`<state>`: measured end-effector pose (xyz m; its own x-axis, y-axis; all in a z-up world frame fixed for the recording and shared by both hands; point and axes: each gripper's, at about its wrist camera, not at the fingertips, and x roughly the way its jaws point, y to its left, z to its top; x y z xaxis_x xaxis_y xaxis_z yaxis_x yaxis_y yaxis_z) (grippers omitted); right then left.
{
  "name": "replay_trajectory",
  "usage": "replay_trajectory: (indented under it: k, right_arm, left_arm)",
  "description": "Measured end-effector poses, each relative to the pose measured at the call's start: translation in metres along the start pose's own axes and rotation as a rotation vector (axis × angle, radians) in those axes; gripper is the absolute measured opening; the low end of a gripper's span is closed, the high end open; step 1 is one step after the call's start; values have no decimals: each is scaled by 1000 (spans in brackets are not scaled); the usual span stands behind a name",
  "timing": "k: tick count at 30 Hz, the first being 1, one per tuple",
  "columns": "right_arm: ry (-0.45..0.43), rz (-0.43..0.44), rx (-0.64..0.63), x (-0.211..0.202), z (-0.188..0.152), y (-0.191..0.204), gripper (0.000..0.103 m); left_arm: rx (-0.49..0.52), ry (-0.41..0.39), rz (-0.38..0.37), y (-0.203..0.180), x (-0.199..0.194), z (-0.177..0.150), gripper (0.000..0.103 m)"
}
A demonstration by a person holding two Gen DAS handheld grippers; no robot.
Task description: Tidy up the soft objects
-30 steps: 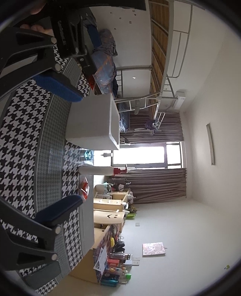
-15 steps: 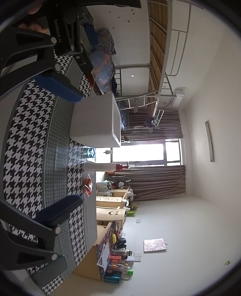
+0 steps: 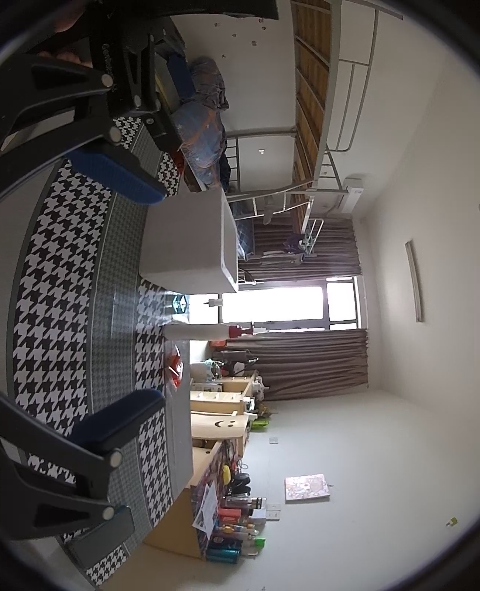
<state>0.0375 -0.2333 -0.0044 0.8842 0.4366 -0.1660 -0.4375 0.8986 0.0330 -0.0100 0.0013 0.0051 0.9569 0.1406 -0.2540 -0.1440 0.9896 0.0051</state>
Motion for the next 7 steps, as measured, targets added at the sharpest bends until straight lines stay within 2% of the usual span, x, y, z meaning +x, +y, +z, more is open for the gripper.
replay_trajectory:
  k: [7]
  right_arm:
    - [14,-7,-7,3,-2,2,102]
  left_arm:
    - [9,11,11,0,2,-1,102]
